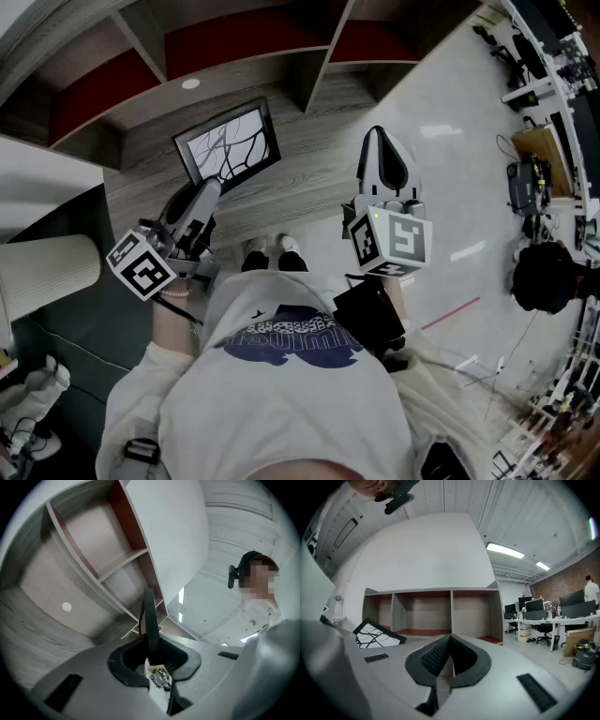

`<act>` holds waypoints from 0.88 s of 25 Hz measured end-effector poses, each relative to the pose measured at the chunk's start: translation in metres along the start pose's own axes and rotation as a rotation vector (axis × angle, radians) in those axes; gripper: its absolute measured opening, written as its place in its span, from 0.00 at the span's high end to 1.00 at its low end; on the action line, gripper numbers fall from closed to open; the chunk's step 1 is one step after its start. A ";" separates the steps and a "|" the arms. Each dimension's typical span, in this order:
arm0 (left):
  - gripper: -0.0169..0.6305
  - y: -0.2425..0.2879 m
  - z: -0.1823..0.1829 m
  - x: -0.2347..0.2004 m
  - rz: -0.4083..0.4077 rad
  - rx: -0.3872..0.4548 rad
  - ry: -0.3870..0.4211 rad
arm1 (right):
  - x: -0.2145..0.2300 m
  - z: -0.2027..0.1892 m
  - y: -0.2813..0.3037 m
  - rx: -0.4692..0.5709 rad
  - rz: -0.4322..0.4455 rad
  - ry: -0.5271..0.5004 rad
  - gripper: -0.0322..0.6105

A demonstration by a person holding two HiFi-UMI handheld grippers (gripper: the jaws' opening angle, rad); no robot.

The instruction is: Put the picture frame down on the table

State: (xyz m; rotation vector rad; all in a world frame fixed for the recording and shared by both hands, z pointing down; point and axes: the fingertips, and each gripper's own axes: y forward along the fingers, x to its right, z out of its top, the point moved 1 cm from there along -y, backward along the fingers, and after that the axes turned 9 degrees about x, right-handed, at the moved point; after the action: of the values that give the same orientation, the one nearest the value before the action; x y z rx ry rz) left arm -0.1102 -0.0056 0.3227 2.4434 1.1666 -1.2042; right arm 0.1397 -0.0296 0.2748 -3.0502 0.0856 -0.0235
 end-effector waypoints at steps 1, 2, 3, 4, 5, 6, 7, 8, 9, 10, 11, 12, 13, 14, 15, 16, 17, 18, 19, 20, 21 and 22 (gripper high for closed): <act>0.87 0.000 0.000 0.000 0.002 0.000 0.001 | 0.001 0.000 0.000 0.000 0.000 0.000 0.95; 0.87 0.000 0.000 0.000 0.004 -0.001 0.001 | 0.001 0.000 0.000 -0.001 -0.001 -0.001 0.95; 0.87 0.000 0.000 -0.001 0.005 -0.001 0.001 | 0.002 0.001 0.000 -0.001 -0.001 -0.001 0.95; 0.87 0.000 0.000 -0.001 0.005 -0.001 0.002 | 0.002 0.001 0.000 0.000 -0.003 -0.002 0.95; 0.87 0.000 0.000 -0.001 0.005 -0.002 0.002 | 0.002 0.001 0.001 0.001 -0.004 -0.003 0.95; 0.87 0.000 0.000 -0.001 0.004 -0.003 0.002 | 0.002 0.001 0.001 0.002 -0.005 -0.004 0.95; 0.87 0.000 0.000 -0.001 0.003 -0.003 0.002 | 0.002 0.001 0.001 0.002 -0.005 -0.005 0.95; 0.87 0.000 0.000 -0.001 0.003 -0.004 0.001 | 0.001 0.001 0.001 0.001 -0.006 -0.007 0.95; 0.87 0.000 0.000 -0.001 0.003 -0.005 0.000 | 0.001 0.001 0.002 0.000 -0.007 -0.008 0.95; 0.87 0.000 0.000 -0.001 0.003 -0.005 -0.001 | 0.001 0.000 0.002 -0.002 -0.007 -0.009 0.95; 0.87 -0.001 0.000 -0.001 0.002 -0.004 -0.004 | 0.001 0.000 0.002 -0.003 -0.008 -0.010 0.95; 0.87 0.000 0.000 -0.001 0.001 -0.003 -0.009 | 0.002 -0.001 0.002 -0.004 -0.008 -0.011 0.95; 0.87 0.000 0.000 -0.002 0.001 -0.001 -0.014 | 0.002 -0.001 0.003 -0.005 -0.008 -0.012 0.95; 0.87 0.000 0.000 -0.002 0.000 0.000 -0.020 | 0.002 -0.002 0.003 -0.007 -0.007 -0.010 0.95; 0.87 0.000 -0.001 -0.003 -0.001 -0.001 -0.027 | 0.003 -0.003 0.003 -0.011 -0.005 0.000 0.95; 0.87 0.000 -0.001 -0.003 -0.004 -0.002 -0.035 | 0.004 -0.005 0.004 -0.018 -0.001 0.026 0.95; 0.87 0.000 -0.001 -0.003 -0.009 -0.004 -0.044 | 0.006 -0.008 0.004 -0.027 0.002 0.070 0.95; 0.87 0.000 -0.001 -0.003 -0.017 -0.005 -0.054 | 0.008 -0.013 0.004 -0.038 0.007 0.132 0.95; 0.87 -0.001 -0.001 -0.003 -0.027 -0.004 -0.066 | 0.011 -0.019 0.005 -0.050 0.014 0.205 0.95; 0.87 -0.002 -0.001 -0.004 -0.039 -0.004 -0.077 | 0.013 -0.026 0.005 -0.060 0.027 0.278 0.95; 0.87 -0.003 -0.001 -0.006 -0.053 -0.005 -0.086 | 0.015 -0.035 0.006 -0.071 0.045 0.342 0.95; 0.87 -0.003 -0.002 -0.009 -0.068 -0.008 -0.091 | 0.015 -0.044 0.008 -0.085 0.067 0.391 0.95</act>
State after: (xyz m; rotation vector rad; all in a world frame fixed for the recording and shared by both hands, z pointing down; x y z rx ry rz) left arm -0.1143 -0.0080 0.3306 2.3342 1.2358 -1.3121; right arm 0.1538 -0.0423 0.3182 -3.0772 0.2191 -0.6256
